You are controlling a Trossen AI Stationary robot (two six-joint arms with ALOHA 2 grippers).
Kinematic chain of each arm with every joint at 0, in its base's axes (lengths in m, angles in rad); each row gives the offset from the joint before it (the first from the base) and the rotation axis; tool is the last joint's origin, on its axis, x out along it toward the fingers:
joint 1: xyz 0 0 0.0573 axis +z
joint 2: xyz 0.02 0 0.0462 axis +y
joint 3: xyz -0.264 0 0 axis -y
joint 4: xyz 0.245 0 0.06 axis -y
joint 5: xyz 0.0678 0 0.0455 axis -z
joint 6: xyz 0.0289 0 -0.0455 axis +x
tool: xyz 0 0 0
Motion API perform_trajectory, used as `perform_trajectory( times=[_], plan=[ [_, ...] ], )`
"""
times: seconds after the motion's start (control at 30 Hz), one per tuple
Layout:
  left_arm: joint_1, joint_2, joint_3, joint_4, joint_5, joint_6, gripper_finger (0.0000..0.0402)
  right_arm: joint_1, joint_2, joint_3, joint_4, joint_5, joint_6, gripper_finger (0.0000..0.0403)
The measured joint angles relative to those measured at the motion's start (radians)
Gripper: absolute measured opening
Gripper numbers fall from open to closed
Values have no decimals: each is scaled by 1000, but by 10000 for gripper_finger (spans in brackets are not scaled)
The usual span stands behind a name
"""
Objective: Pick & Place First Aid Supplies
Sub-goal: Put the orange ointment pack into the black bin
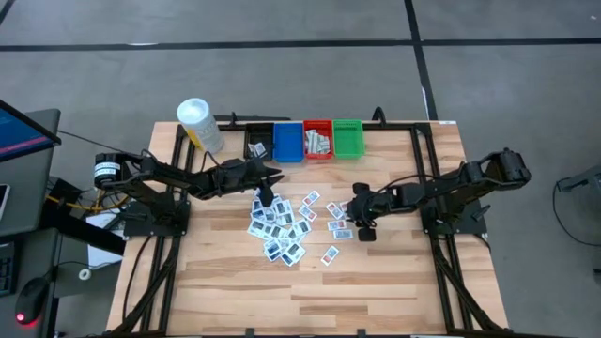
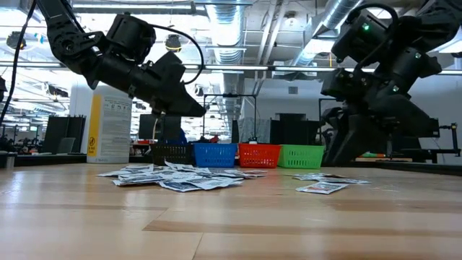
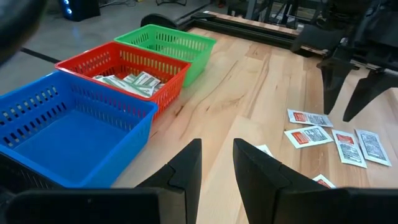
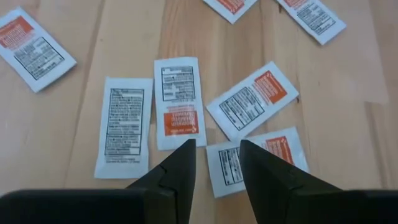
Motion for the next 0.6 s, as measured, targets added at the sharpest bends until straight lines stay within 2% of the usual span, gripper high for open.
perform_trajectory(
  times=[0.27, 0.6],
  plan=[
    [0, 0, 0, 3, 0, 0, 92, -29, 0, 0, -20, -12, 0, 119],
    [0, 0, 0, 3, 0, 0, 92, -53, 0, 0, -12, -99, 2, 119]
  ],
)
